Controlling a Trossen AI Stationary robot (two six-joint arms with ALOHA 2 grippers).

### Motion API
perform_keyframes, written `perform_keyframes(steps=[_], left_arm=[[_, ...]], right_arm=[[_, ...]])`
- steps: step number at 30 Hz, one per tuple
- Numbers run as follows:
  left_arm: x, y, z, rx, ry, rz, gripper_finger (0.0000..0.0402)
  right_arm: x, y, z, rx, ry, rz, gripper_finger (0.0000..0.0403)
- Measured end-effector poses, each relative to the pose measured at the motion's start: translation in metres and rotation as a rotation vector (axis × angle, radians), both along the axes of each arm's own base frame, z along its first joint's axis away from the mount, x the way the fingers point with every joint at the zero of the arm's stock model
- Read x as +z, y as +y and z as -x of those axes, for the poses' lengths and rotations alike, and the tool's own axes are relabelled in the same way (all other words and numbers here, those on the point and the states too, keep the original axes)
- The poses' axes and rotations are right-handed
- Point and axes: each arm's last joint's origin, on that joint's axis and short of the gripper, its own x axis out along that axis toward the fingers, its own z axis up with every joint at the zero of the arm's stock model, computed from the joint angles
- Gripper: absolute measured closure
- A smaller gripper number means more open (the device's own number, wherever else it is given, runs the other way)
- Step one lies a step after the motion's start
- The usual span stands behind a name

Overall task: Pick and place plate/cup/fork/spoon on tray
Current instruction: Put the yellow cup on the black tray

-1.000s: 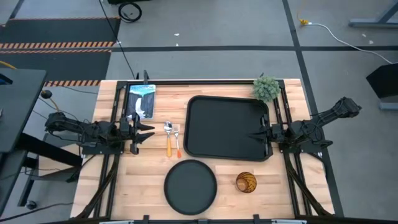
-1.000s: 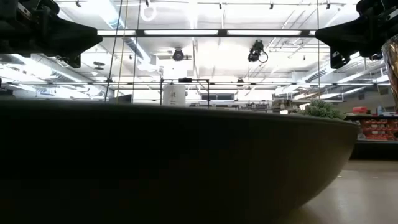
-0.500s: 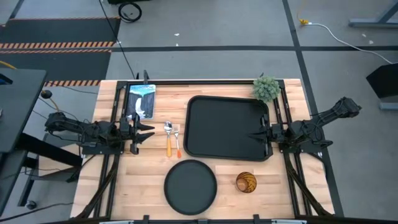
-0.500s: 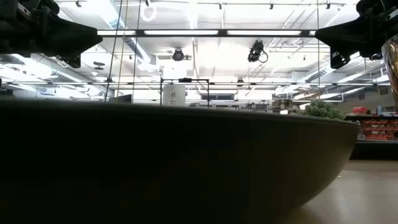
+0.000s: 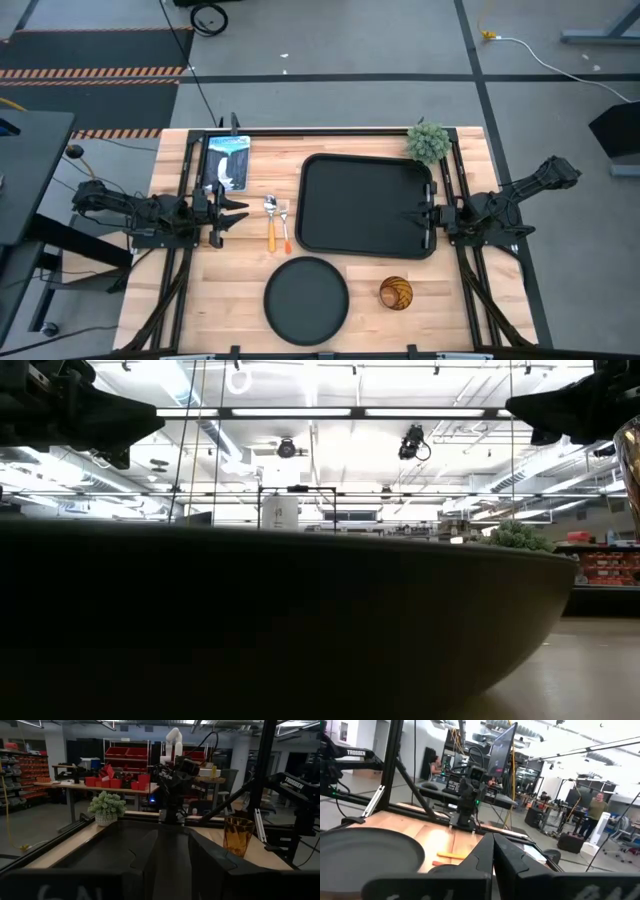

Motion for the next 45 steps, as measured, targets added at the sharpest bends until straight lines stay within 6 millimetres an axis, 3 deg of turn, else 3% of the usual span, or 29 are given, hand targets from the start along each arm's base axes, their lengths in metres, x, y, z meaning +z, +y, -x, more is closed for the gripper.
perform_keyframes(steps=[10, 17, 23, 26, 31, 45], left_arm=[[0.000, 0.000, 0.000, 0.000, 0.000, 0.000, 0.0285], [0.000, 0.000, 0.000, 0.000, 0.000, 0.000, 0.0285], [0.000, 0.000, 0.000, 0.000, 0.000, 0.000, 0.0285], [0.000, 0.000, 0.000, 0.000, 0.000, 0.000, 0.0285], [0.000, 0.000, 0.000, 0.000, 0.000, 0.000, 0.0285], [0.000, 0.000, 0.000, 0.000, 0.000, 0.000, 0.0285]], right_arm=[[0.009, 0.000, 0.002, 0.033, -0.093, -0.112, 0.0386], [0.012, 0.001, 0.002, 0.146, -0.123, -0.416, 0.0386], [0.010, -0.002, -0.001, 0.103, -0.096, -0.522, 0.0391], [0.020, 0.004, -0.008, 0.199, -0.033, -0.550, 0.0397], [0.031, 0.017, -0.028, 0.188, 0.140, -0.556, 0.0395], [0.065, 0.067, -0.087, -0.061, 0.754, -0.498, 0.0376]])
